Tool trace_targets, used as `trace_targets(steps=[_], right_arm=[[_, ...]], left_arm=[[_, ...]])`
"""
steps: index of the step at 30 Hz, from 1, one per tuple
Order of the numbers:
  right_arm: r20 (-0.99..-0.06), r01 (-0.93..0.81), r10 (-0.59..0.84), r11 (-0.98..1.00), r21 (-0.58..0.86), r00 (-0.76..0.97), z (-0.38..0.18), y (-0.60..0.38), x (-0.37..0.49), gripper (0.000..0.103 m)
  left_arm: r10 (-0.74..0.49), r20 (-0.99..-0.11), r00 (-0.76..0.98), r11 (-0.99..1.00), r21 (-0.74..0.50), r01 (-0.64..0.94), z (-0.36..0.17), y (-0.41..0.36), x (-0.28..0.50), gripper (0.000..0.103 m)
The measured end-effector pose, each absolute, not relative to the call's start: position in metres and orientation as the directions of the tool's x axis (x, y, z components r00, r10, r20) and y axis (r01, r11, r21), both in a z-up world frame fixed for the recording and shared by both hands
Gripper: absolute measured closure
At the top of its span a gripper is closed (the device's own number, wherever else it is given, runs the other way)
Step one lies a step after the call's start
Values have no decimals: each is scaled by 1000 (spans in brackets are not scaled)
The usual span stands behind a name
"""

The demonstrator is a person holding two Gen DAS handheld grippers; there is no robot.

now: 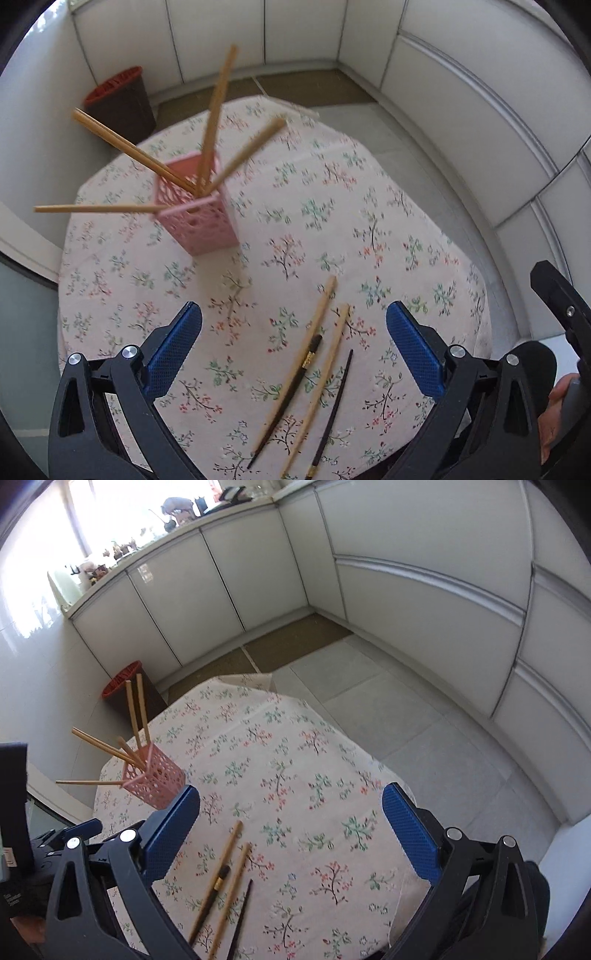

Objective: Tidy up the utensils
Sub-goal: 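Grasp a wooden chopstick with the left tool while the right tool grasps the other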

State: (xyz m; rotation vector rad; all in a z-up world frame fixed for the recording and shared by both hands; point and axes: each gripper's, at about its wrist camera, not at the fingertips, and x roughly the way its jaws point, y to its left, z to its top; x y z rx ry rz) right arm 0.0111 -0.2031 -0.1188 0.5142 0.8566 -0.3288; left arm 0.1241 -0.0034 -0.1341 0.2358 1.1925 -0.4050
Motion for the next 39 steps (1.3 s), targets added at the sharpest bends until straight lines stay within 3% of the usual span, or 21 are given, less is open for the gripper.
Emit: trace_targets(steps=[8, 14, 16, 21, 23, 25, 27, 31, 39], right_arm=[[-885, 545, 26, 780, 309, 465, -178, -222, 8, 7], [-903, 558, 71, 764, 323, 425, -194, -228, 10, 7], [-905, 557, 74, 767, 320, 418, -194, -228, 11, 7], [-914, 555, 92, 769, 318, 396, -201, -227, 14, 7], [-915, 552, 99, 771, 318, 390, -204, -226, 16, 7], [-919, 545, 106, 778, 314, 379, -206, -222, 20, 7], [-923, 535, 116, 786, 311, 366, -209, -216, 26, 7], [-934, 522, 125, 801, 294, 335, -216, -203, 43, 7], [-959, 443, 125, 866, 231, 256, -228, -157, 99, 8]], left_arm=[[-88, -977, 197, 890, 11, 456, -201, -39, 148, 9], [-92, -985, 146, 890, -16, 456, -224, -55, 164, 36], [-82, -989, 119, 892, -19, 452, -235, -58, 167, 50], [-53, -993, 104, 887, 1, 461, -255, -58, 167, 63], [-46, -992, 118, 885, 14, 465, -254, -55, 168, 74], [-53, -989, 136, 888, 15, 459, -253, -49, 169, 93], [-92, -987, 129, 900, -27, 435, -251, -39, 172, 93], [-79, -980, 185, 907, 6, 422, -240, -23, 170, 96], [-122, -939, 320, 920, 14, 392, -163, 23, 145, 96]])
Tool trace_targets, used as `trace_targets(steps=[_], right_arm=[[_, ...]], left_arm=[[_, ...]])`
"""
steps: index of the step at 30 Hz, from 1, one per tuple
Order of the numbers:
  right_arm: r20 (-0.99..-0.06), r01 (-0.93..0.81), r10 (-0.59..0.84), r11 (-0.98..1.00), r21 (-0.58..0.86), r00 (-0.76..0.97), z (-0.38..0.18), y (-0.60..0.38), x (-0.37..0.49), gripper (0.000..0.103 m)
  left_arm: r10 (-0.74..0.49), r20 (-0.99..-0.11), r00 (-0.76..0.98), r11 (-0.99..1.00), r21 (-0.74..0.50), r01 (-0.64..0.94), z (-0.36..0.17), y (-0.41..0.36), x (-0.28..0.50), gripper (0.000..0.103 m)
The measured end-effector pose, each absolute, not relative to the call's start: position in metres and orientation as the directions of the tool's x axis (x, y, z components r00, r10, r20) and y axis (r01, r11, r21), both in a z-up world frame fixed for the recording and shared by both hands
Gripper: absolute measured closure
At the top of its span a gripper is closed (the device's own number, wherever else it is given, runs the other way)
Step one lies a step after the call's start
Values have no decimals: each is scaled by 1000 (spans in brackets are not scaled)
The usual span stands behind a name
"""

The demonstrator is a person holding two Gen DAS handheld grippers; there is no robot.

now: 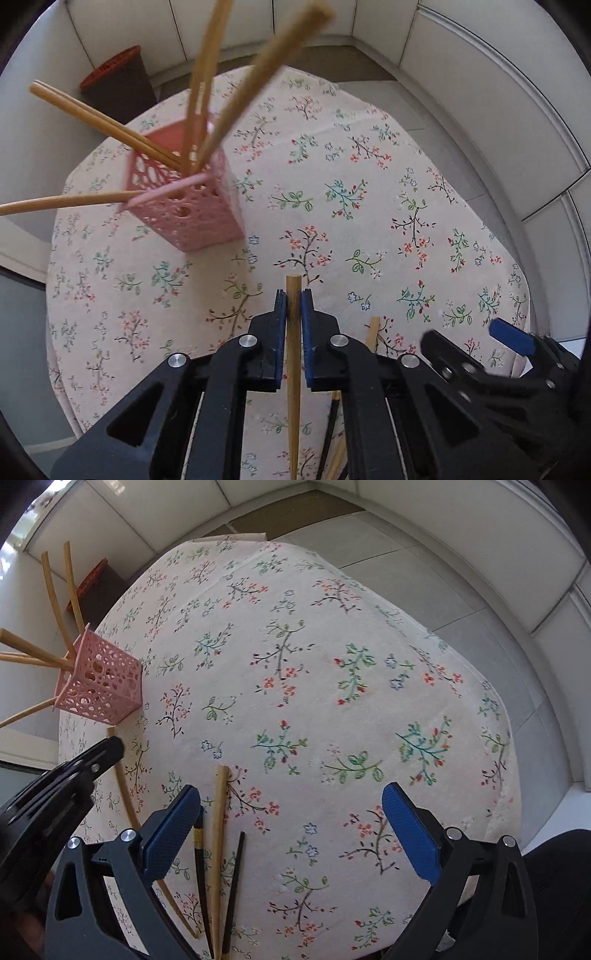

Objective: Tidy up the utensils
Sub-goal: 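Grasp a wooden chopstick with the left tool while the right tool grasps the other, then lift both held wooden chopsticks upright and carry them over the pink cup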

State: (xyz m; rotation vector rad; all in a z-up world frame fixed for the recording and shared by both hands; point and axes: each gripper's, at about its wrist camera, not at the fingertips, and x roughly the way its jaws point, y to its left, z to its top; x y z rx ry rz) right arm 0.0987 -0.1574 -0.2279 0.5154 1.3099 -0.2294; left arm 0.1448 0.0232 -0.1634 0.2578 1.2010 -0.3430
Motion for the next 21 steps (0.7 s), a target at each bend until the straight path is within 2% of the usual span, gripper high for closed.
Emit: trace_targets(steps=[4, 10, 11, 13, 14, 15, 21], right_arm=[[-971, 408, 161, 886, 222, 179, -243, -130, 115, 34], [-982, 413, 146, 892, 182, 118, -263, -110, 121, 50], [-984, 400, 134, 901, 170, 118, -263, -106, 123, 57], [-986, 392, 108, 907, 151, 129, -262, -101, 125, 82], [-985, 392, 112, 907, 155, 130, -262, -100, 126, 88], [-983, 404, 117, 900, 164, 139, -261, -101, 126, 92], [-946, 425, 184, 858, 288, 268, -233, -116, 121, 95]], left_arm=[[-125, -904, 409, 928, 39, 370, -129, 40, 134, 96], [-133, -845, 518, 948, 43, 314, -96, 64, 124, 96], [-132, -838, 529, 951, 44, 307, -94, 66, 123, 96], [-129, -831, 541, 954, 44, 296, -90, 69, 121, 96], [-129, -828, 546, 956, 43, 291, -89, 70, 121, 96], [-131, -826, 549, 956, 41, 290, -87, 71, 121, 96], [-145, -807, 572, 955, 38, 295, -76, 74, 114, 96]])
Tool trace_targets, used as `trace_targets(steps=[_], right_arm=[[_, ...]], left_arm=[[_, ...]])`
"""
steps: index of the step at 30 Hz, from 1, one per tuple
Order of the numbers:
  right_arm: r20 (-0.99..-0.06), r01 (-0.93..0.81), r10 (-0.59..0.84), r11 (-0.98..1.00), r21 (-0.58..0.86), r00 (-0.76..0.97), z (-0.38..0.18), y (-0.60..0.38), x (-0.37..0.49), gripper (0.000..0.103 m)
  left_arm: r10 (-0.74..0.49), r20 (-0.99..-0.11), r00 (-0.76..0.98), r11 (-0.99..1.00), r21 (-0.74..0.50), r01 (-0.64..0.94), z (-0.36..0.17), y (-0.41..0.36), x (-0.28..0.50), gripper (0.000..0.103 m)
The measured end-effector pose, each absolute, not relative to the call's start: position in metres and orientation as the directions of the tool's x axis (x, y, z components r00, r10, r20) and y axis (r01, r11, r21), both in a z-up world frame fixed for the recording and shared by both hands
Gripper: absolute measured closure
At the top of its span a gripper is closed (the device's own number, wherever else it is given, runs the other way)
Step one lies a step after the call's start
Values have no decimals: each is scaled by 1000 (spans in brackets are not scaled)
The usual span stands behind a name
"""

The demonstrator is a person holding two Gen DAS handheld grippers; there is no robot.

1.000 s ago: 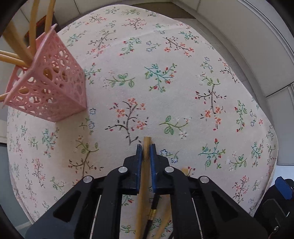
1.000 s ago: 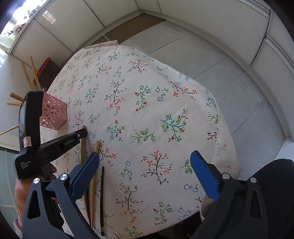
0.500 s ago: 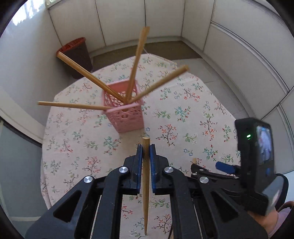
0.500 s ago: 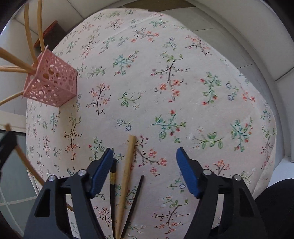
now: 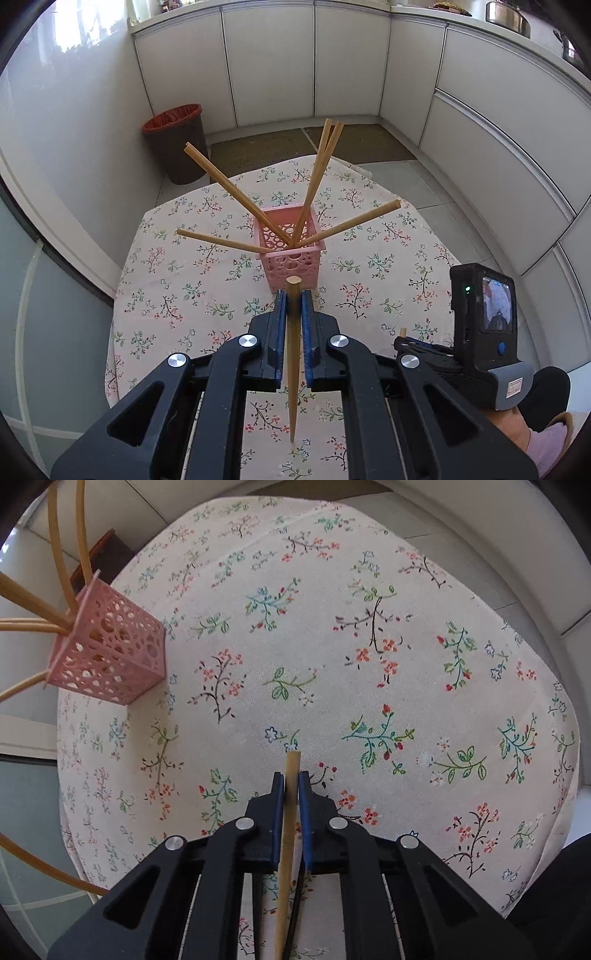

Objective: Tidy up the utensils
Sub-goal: 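Lift both held wooden chopsticks upright and carry them over the pink cup, then open the left tool, dropping its chopstick into the pink cup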

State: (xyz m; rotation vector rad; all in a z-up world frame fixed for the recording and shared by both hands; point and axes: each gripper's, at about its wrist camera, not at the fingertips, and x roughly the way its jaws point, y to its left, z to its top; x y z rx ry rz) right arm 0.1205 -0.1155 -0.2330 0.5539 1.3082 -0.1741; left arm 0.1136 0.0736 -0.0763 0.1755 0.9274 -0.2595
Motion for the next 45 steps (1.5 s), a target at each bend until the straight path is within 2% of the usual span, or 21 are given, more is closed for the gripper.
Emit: trace_targets(steps=[8, 25, 37, 45], right_arm=[[-872, 319, 160, 888, 332, 462, -162, -117, 101, 95], [-708, 189, 150, 907, 377, 690, -47, -134, 50, 95], [-645, 170, 154, 896, 411, 749, -13, -151, 39, 95], [-639, 192, 147, 883, 429, 755, -18, -172, 35, 95]], left_arm=[[-158, -784, 601, 953, 38, 301, -65, 72, 100, 96], [-218, -730, 648, 950, -7, 312, -39, 78, 76, 96], [-270, -634, 725, 956, -89, 279, 8, 99, 72, 99], [-268, -694, 668, 954, -95, 284, -12, 92, 87, 99]])
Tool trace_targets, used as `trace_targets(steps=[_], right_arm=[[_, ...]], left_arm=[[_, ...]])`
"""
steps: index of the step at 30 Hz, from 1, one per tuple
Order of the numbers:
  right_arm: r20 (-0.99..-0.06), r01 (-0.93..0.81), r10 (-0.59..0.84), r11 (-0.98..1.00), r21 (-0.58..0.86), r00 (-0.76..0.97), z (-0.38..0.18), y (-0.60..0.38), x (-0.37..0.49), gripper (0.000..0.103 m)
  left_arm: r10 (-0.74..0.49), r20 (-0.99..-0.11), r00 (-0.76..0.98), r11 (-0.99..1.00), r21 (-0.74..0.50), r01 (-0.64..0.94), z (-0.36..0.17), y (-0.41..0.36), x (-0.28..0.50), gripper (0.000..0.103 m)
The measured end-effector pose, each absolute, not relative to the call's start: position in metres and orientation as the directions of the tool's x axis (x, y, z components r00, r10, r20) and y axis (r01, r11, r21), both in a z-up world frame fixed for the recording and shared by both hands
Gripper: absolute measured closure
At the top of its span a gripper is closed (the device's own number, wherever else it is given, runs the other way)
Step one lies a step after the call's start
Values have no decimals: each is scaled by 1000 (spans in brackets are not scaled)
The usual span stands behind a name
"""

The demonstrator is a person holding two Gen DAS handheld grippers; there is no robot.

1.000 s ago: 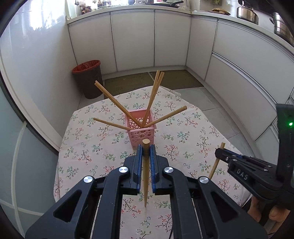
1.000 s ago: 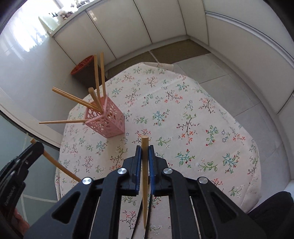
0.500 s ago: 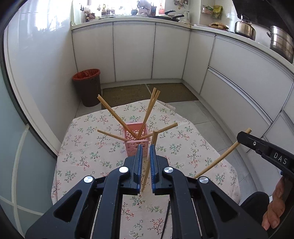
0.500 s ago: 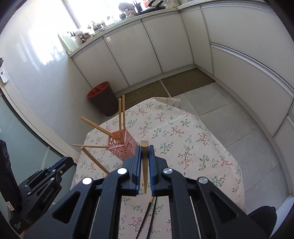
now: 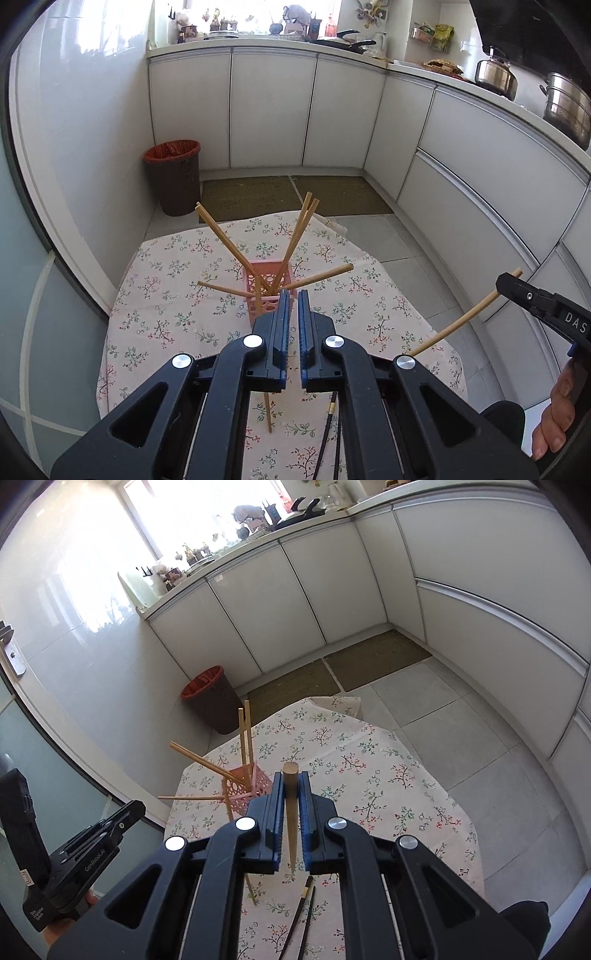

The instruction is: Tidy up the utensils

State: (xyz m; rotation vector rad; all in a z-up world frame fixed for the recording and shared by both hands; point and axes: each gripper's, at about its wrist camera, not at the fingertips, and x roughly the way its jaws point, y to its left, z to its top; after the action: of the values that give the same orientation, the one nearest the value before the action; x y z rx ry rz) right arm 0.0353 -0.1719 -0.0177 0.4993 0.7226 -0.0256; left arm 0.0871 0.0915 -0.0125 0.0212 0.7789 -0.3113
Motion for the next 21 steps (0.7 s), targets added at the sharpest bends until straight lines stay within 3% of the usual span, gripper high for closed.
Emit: trace_targets(steps=[4, 5, 6, 7, 14, 21], right_arm=[[-650, 200, 162, 872, 446, 743, -25, -180, 41, 95], [-654, 202, 166, 871, 449, 738, -27, -181, 42, 95], [-656, 203, 168, 869, 451, 736, -29, -182, 44, 95], [-658, 204, 171, 868, 453, 733, -31, -181, 45, 95], [-693, 229, 191, 855, 465, 695, -55, -186, 55, 95], [-724, 244, 199, 855, 458, 661, -74, -187, 69, 95]], left_arm=[[-266, -706, 656, 957, -114, 265, -12, 103, 95, 94], [-265, -731, 629, 955, -110, 276, -17, 102, 98, 86], [-258, -756, 601, 955, -104, 278, -25, 100, 101, 62], [-237, -780, 579, 960, -95, 265, -38, 98, 105, 46], [-80, -892, 444, 986, -5, 166, -141, 89, 149, 40], [-75, -904, 420, 994, -36, 101, -168, 88, 194, 41]])
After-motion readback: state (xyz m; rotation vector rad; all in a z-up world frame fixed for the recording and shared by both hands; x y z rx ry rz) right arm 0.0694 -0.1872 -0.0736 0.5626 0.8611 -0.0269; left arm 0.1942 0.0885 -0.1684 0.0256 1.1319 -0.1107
